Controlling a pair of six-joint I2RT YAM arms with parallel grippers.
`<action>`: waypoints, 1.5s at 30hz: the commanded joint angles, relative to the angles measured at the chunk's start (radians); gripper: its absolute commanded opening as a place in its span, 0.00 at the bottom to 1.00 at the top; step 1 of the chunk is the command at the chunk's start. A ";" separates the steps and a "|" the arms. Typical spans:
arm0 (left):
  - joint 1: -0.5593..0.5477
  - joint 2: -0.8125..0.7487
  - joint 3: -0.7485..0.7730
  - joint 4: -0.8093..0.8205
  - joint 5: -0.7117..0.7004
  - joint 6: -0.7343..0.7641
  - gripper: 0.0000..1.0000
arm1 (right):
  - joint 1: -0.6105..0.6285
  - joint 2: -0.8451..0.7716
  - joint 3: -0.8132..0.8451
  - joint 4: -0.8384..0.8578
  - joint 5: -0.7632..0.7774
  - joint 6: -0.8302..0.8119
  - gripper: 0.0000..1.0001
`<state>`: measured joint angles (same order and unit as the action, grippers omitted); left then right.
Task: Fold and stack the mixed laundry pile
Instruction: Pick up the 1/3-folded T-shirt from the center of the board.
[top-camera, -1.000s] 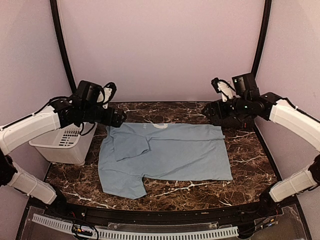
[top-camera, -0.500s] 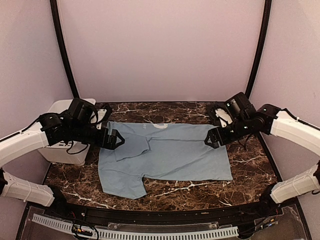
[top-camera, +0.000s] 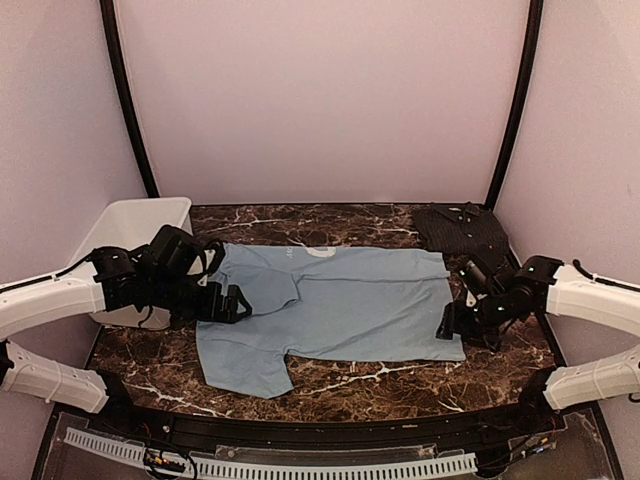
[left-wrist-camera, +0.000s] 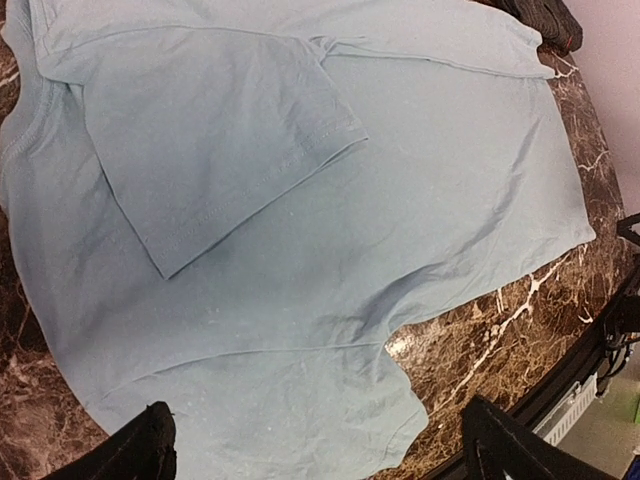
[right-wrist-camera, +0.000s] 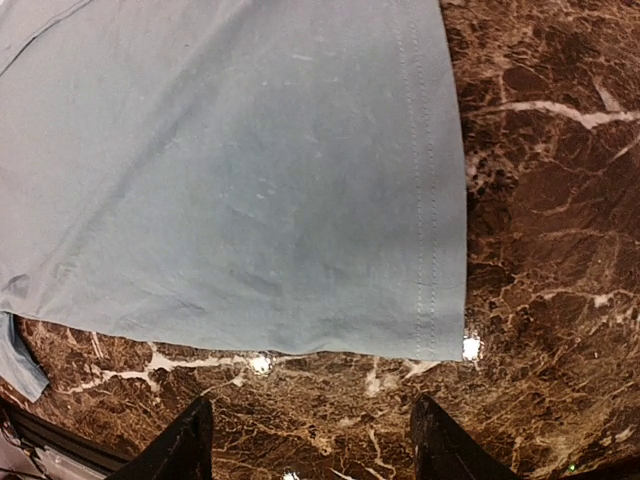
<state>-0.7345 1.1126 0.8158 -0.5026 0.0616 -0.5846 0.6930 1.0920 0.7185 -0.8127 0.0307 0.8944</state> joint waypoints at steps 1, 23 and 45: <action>-0.024 0.000 -0.027 0.031 -0.024 -0.068 0.99 | 0.006 -0.010 -0.037 -0.068 0.089 0.233 0.62; -0.031 0.017 -0.024 0.005 -0.066 -0.165 0.99 | -0.141 0.110 -0.072 -0.008 0.086 0.208 0.43; -0.029 0.058 0.022 0.037 -0.081 -0.106 0.99 | -0.147 0.335 0.025 -0.089 -0.026 0.136 0.35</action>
<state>-0.7620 1.1675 0.8173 -0.4850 -0.0021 -0.7189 0.5507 1.4014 0.7124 -0.8547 0.0132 1.0229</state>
